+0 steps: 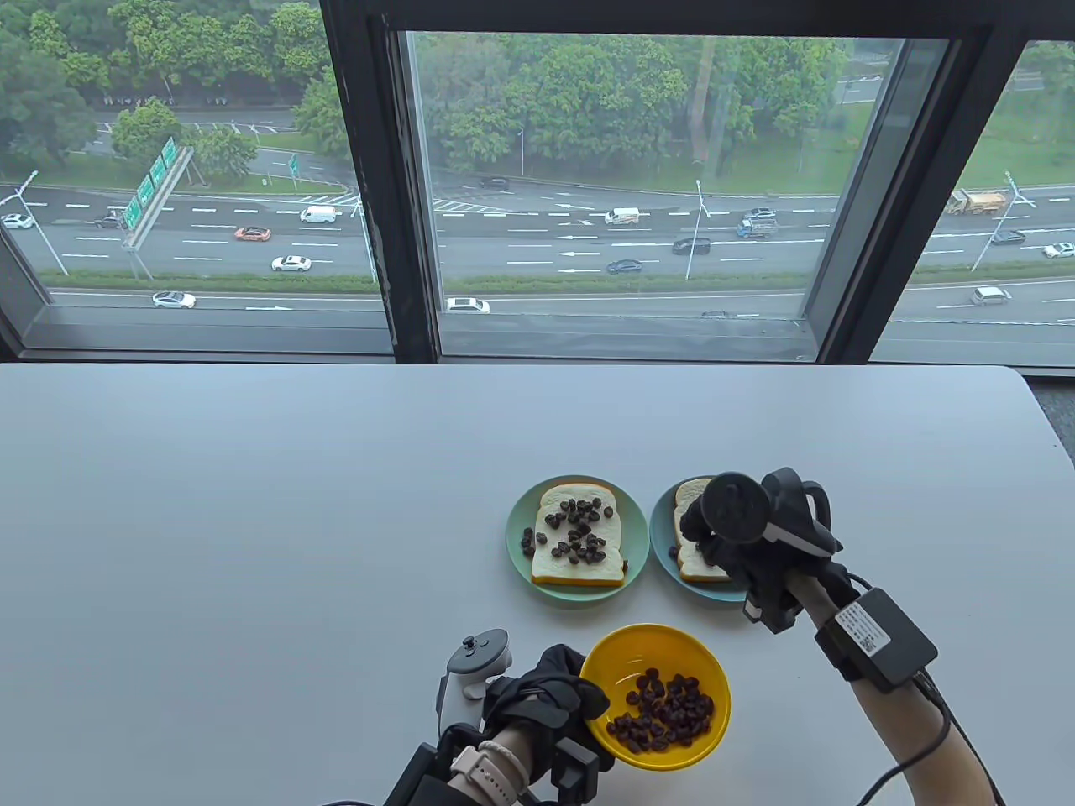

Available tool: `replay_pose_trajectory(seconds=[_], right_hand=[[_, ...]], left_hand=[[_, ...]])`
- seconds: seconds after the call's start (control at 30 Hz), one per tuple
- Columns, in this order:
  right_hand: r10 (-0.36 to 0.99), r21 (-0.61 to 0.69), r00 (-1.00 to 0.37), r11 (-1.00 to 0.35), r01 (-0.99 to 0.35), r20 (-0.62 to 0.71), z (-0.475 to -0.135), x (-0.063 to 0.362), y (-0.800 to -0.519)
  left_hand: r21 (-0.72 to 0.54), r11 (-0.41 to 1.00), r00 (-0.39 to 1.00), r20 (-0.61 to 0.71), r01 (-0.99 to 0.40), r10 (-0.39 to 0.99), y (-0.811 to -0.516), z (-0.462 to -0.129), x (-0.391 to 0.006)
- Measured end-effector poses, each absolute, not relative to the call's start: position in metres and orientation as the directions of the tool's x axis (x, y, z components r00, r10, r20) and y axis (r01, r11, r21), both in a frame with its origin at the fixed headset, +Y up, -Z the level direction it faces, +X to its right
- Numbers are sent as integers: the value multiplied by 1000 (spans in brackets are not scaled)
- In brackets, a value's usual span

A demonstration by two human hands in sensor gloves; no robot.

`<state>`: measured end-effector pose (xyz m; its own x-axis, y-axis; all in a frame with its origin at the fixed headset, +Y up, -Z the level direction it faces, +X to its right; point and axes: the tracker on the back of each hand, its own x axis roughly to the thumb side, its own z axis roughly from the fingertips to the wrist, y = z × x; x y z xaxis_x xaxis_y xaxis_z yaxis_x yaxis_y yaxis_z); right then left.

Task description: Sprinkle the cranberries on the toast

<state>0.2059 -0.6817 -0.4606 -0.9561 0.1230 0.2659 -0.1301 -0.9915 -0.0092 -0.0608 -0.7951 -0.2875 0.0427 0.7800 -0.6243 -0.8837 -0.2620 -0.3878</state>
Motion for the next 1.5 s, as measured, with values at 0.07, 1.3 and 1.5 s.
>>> replay_pose_trajectory(seconds=[0.07, 1.3, 1.5], right_hand=[[138, 8, -973, -990, -139, 185, -484, 217, -698], [198, 51, -924, -980, -192, 326, -461, 220, -707], [278, 154, -773, -961, -232, 570, -382, 190, -679]], left_hand=[[-387, -264, 41, -625, -884, 779, -795, -288, -63], [-427, -261, 79, -631, -866, 772, -798, -286, -57], [-421, -248, 77, -620, -873, 781, -799, -287, -57]])
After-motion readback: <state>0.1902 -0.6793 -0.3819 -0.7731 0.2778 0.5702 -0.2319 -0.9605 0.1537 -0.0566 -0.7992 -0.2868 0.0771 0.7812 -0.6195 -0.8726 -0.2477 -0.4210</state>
